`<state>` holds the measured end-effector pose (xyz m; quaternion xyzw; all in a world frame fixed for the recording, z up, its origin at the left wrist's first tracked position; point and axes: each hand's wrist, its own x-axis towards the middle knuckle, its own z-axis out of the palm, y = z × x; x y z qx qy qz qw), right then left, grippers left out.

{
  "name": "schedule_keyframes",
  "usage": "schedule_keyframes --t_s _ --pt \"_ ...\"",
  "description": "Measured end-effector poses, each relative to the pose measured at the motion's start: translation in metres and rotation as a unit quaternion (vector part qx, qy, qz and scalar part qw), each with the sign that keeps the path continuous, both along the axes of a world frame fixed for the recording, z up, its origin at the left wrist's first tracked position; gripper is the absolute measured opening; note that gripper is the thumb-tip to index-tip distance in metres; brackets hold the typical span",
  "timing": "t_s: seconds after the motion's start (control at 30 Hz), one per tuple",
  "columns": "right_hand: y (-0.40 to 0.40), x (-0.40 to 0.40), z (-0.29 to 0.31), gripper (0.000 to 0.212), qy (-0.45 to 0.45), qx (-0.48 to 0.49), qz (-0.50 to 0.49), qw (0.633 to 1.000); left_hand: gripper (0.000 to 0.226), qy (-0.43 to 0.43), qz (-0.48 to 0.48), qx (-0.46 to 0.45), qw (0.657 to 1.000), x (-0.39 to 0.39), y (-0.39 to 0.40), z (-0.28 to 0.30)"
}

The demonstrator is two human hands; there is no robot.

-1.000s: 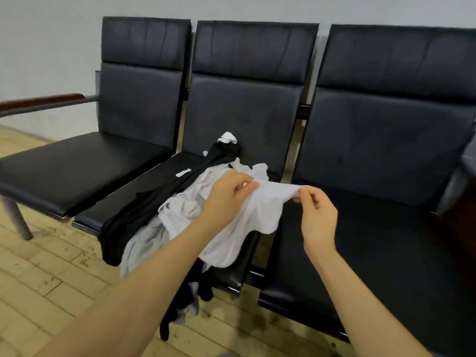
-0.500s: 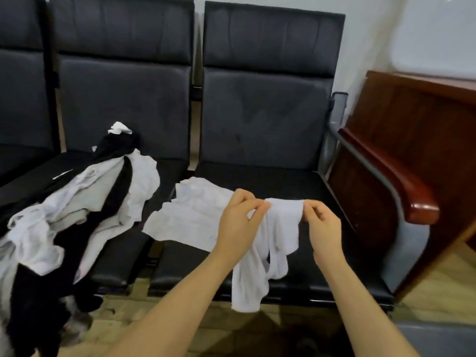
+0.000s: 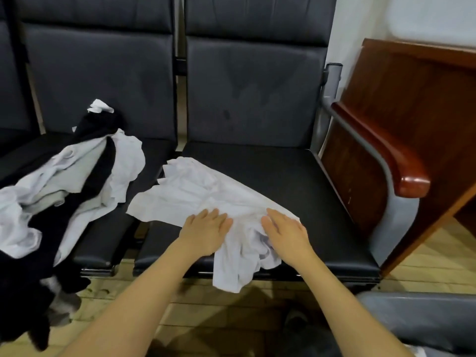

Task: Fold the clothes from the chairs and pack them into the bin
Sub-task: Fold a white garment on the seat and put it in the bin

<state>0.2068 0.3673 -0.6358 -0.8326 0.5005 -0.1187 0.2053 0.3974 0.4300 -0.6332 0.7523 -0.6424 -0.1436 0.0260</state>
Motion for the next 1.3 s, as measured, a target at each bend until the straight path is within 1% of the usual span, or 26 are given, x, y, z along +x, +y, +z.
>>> schedule_keyframes --t_s 0.03,0.07,0.1,0.17,0.23,0.37,0.4,0.43,0.47,0.5,0.53,0.57,0.6,0.63,0.7,0.8,0.9,0.97,1.03,1.1,1.17,1.23,1.3 --pt "0.001 0.0 -0.006 0.051 0.065 0.016 0.038 0.997 0.051 -0.004 0.001 0.022 1.0 0.008 0.003 -0.003" --pt "0.002 -0.001 -0.01 0.052 0.108 0.024 0.063 0.992 0.051 0.003 0.006 0.037 0.999 0.015 0.006 -0.006" --pt "0.002 -0.004 -0.013 0.052 0.131 0.024 0.076 0.988 0.051 0.01 0.01 0.045 0.999 0.022 0.007 -0.008" --pt "-0.003 -0.005 -0.013 0.055 0.153 0.005 0.085 0.984 0.051 0.009 0.013 0.054 0.998 0.035 0.006 -0.011" --pt "-0.01 -0.003 -0.011 0.055 0.156 -0.003 0.086 0.984 0.051 0.01 0.02 0.051 0.998 0.045 0.0 -0.014" --pt "-0.028 0.005 -0.009 0.061 0.164 -0.009 0.09 0.982 0.051 0.025 0.043 0.022 0.999 0.055 -0.017 -0.02" --pt "-0.033 0.007 -0.009 0.06 0.163 -0.003 0.086 0.983 0.051 0.029 0.044 0.01 0.999 0.056 -0.019 -0.022" --pt "-0.036 0.008 -0.009 0.055 0.152 0.01 0.076 0.985 0.05 0.03 0.045 -0.007 0.999 0.056 -0.02 -0.022" --pt "-0.037 0.011 -0.008 0.048 0.12 0.028 0.052 0.991 0.049 0.025 0.043 -0.032 0.998 0.057 -0.019 -0.023" --pt "-0.036 0.015 -0.005 0.043 0.071 0.041 0.016 0.997 0.046 0.012 0.039 -0.062 0.997 0.058 -0.016 -0.023" --pt "-0.034 0.02 -0.003 0.043 0.008 0.04 -0.029 0.999 0.044 -0.004 0.035 -0.092 0.995 0.059 -0.014 -0.023" --pt "-0.032 0.027 -0.001 0.045 -0.044 0.018 -0.067 0.997 0.041 -0.017 0.031 -0.118 0.992 0.06 -0.01 -0.023" --pt "-0.029 0.036 0.002 0.045 -0.067 -0.016 -0.087 0.994 0.04 -0.022 0.028 -0.137 0.99 0.06 -0.008 -0.022" --pt "-0.025 0.044 0.004 0.042 -0.068 -0.045 -0.087 0.993 0.039 -0.021 0.026 -0.149 0.988 0.061 -0.006 -0.021" --pt "-0.016 0.058 0.004 0.031 -0.037 -0.078 -0.062 0.994 0.039 -0.019 0.03 -0.161 0.986 0.061 -0.005 -0.019" --pt "-0.006 0.063 -0.004 0.031 -0.006 -0.063 -0.053 0.997 0.038 -0.027 0.068 -0.178 0.981 0.067 -0.006 -0.019" --pt "-0.005 0.056 -0.013 0.021 -0.012 -0.056 -0.052 0.997 0.033 0.011 0.103 -0.182 0.978 0.073 -0.008 -0.022" --pt "-0.009 0.049 -0.016 0.016 -0.033 -0.049 -0.066 0.996 0.029 0.022 0.103 -0.187 0.977 0.073 -0.009 -0.024" --pt "-0.012 0.043 -0.017 0.016 -0.074 -0.057 -0.078 0.993 0.024 0.033 0.103 -0.203 0.973 0.073 -0.009 -0.026" --pt "-0.013 0.038 -0.017 0.019 -0.168 -0.04 -0.084 0.981 0.019 0.077 0.104 -0.222 0.966 0.073 -0.008 -0.027" --pt "-0.01 0.037 -0.015 0.021 -0.264 -0.009 -0.083 0.961 0.017 0.138 0.103 -0.254 0.952 0.07 -0.006 -0.023" --pt "-0.006 0.038 -0.008 0.021 -0.285 -0.01 -0.068 0.956 0.018 0.159 0.1 -0.301 0.935 0.063 -0.003 -0.011" --pt "-0.005 0.038 -0.004 0.019 -0.263 -0.017 -0.044 0.964 0.019 0.138 0.085 -0.334 0.929 0.059 -0.001 0.004"
